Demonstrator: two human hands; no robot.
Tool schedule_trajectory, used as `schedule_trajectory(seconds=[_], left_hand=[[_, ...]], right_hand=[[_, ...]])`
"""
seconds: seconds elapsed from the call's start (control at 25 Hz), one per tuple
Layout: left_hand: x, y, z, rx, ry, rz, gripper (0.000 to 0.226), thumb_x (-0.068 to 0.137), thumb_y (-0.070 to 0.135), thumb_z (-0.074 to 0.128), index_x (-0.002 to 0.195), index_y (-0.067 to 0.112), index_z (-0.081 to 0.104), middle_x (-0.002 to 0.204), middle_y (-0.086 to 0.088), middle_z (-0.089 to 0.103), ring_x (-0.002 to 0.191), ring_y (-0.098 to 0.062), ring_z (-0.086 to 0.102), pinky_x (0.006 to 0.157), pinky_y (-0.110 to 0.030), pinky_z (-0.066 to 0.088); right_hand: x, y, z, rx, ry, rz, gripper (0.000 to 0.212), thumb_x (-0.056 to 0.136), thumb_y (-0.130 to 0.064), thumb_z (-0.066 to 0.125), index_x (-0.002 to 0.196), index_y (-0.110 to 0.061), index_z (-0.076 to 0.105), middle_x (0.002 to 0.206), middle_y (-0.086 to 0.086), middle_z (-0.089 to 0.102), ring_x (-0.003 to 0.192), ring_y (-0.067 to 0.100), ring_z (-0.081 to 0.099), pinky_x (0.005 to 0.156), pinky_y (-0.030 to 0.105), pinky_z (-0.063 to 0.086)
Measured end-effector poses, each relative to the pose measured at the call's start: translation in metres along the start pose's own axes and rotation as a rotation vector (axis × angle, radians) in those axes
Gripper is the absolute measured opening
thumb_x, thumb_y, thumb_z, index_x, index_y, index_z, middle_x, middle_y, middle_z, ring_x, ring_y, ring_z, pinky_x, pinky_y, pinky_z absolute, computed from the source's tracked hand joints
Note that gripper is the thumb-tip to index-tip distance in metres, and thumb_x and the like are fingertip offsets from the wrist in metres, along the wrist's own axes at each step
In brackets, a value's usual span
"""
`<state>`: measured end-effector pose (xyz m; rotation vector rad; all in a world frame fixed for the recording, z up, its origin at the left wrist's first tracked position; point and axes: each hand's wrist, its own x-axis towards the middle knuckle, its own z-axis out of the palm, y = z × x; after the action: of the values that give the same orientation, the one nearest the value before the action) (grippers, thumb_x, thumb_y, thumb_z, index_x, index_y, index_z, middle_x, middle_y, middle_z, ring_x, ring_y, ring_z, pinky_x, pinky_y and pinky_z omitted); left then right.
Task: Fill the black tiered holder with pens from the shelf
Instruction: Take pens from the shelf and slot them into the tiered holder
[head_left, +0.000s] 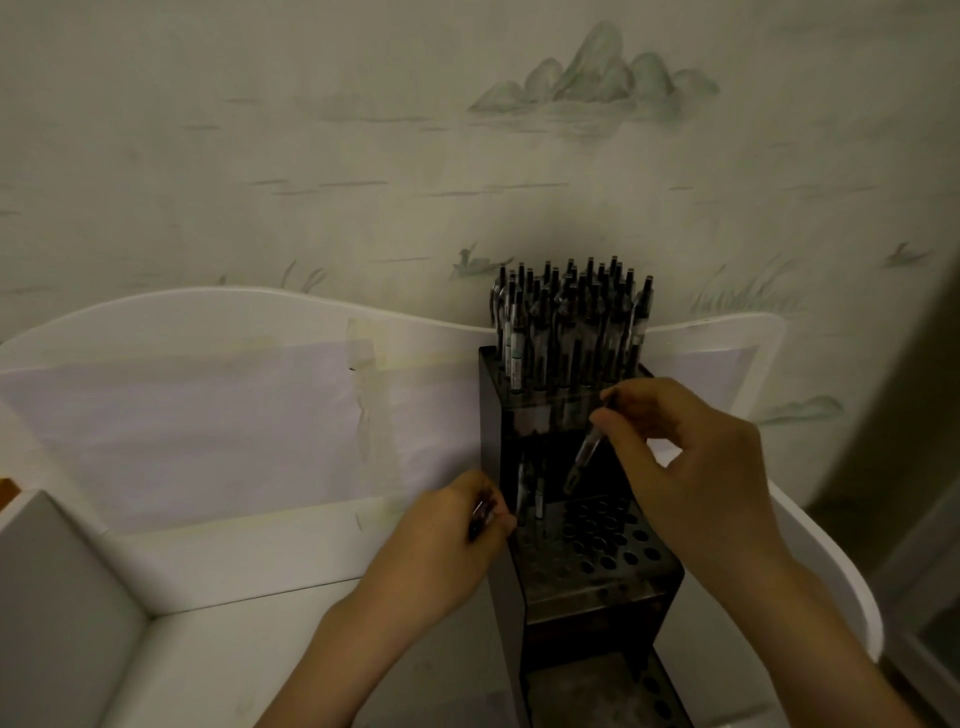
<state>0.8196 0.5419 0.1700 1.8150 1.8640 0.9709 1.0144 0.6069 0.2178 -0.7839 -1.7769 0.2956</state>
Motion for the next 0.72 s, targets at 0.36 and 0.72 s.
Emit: schedule_trajectory(seconds=[0.36, 0.72], left_hand=[[0.002, -0.004, -0.001, 0.008, -0.026, 0.011, 0.006, 0.096, 0.028, 0.055, 0.094, 0.023, 0.058, 0.074, 0.011, 0.057, 0.059, 0.008, 0.051, 0.053, -0.009, 0.037], [0.001, 0.000, -0.002, -0.013, -0.079, 0.015, 0.007, 0.095, 0.029, 0.056, 0.092, 0.025, 0.061, 0.079, 0.012, 0.063, 0.063, 0.010, 0.054, 0.055, -0.006, 0.037]], right_hand=[[-0.013, 0.022, 0.021, -0.030, -0.102, 0.104, 0.018, 0.083, -0.022, 0.074, 0.100, -0.017, 0.070, 0.083, -0.011, 0.069, 0.084, -0.001, 0.063, 0.074, 0.001, 0.045], [-0.027, 0.035, 0.031, -0.033, -0.171, 0.314, 0.021, 0.075, -0.029, 0.082, 0.089, -0.020, 0.069, 0.077, -0.018, 0.065, 0.083, -0.011, 0.061, 0.066, -0.001, 0.044]])
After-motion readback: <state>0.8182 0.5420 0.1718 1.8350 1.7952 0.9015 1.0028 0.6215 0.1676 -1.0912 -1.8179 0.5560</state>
